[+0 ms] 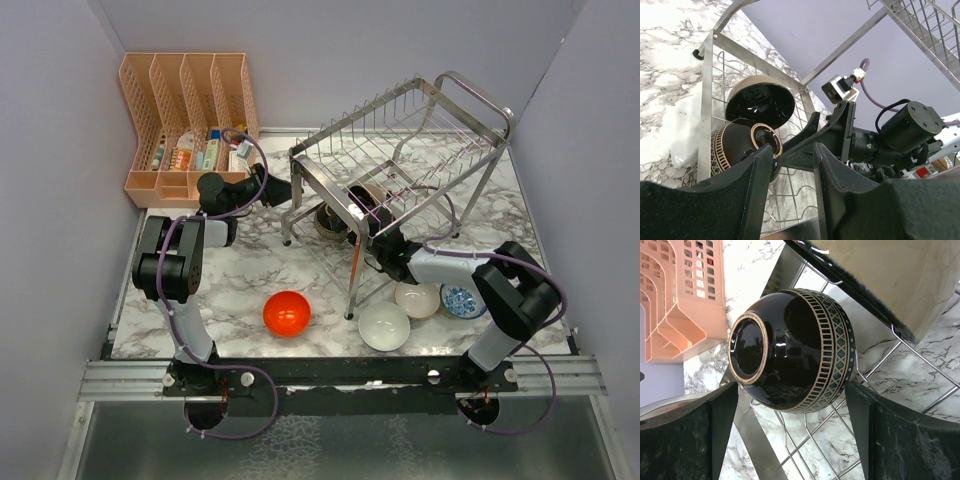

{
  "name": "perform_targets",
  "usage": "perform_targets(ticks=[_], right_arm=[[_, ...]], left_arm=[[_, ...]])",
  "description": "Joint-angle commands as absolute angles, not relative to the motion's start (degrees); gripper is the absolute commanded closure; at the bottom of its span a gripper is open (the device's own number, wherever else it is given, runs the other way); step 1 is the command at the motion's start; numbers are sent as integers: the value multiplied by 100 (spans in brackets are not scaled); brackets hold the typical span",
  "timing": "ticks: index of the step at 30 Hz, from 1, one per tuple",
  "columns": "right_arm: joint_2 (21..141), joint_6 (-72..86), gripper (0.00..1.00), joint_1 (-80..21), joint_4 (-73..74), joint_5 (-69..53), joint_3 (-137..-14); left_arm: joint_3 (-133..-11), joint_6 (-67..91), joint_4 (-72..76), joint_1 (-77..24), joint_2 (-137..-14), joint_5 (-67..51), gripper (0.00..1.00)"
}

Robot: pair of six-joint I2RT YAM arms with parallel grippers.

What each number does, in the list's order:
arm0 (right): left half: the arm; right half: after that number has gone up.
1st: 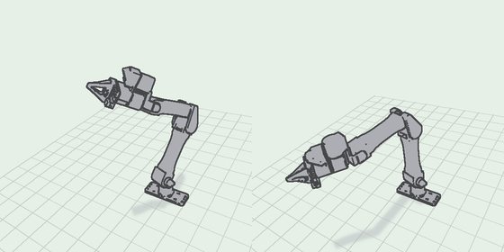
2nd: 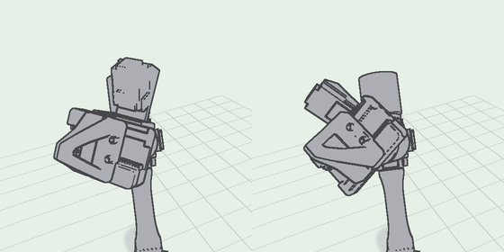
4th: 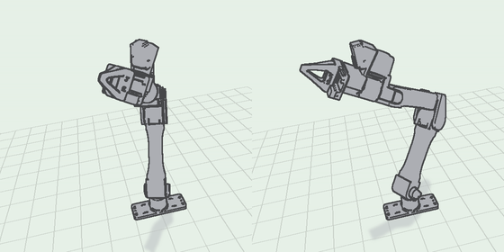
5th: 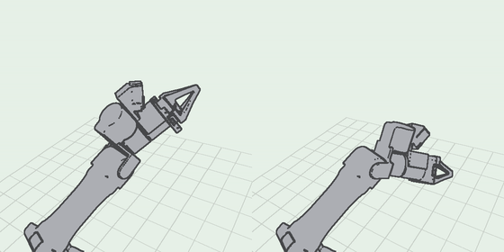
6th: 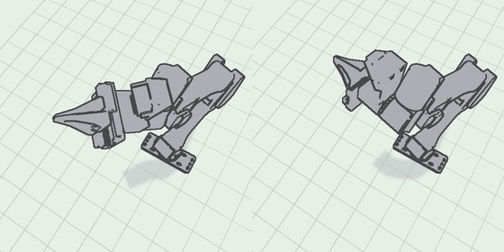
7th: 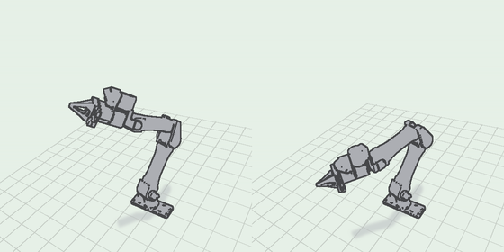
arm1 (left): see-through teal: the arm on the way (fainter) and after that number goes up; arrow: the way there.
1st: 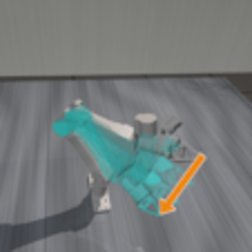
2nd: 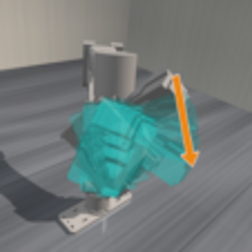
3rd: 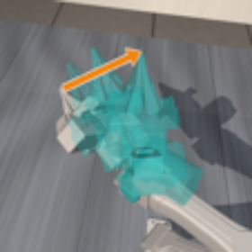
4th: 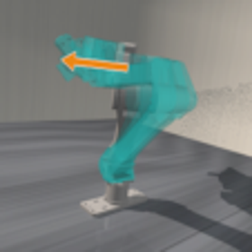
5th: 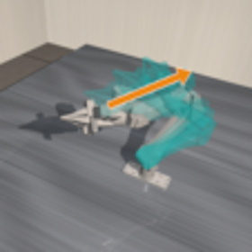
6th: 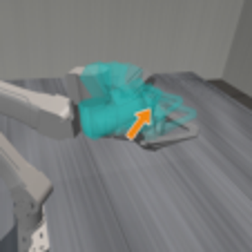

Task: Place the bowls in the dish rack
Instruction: Move the bowl to the dish rack.

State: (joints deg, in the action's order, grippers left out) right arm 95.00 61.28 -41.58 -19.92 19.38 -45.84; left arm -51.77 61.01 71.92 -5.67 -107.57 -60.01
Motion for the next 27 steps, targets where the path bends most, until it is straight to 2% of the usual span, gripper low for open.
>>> perform_targets(ticks=[1, 21, 25, 27], right_arm=[[9674, 6045, 10, -4192, -2086, 2264, -4781], [9935, 6802, 6, -4192, -2002, 1754, -4896], [9800, 6750, 6, -4192, -2707, 1695, -4618], [9700, 6729, 2, -4191, -2975, 1677, -4487]], left_arm=[[-5274, 6206, 7631, -535, -10793, -6135, 59], [-5274, 6442, 7944, -536, -10881, -6159, 60], [-5287, 6443, 7949, -536, -10893, -6170, 60], [-5295, 6447, 7950, -536, -10903, -6170, 60]])
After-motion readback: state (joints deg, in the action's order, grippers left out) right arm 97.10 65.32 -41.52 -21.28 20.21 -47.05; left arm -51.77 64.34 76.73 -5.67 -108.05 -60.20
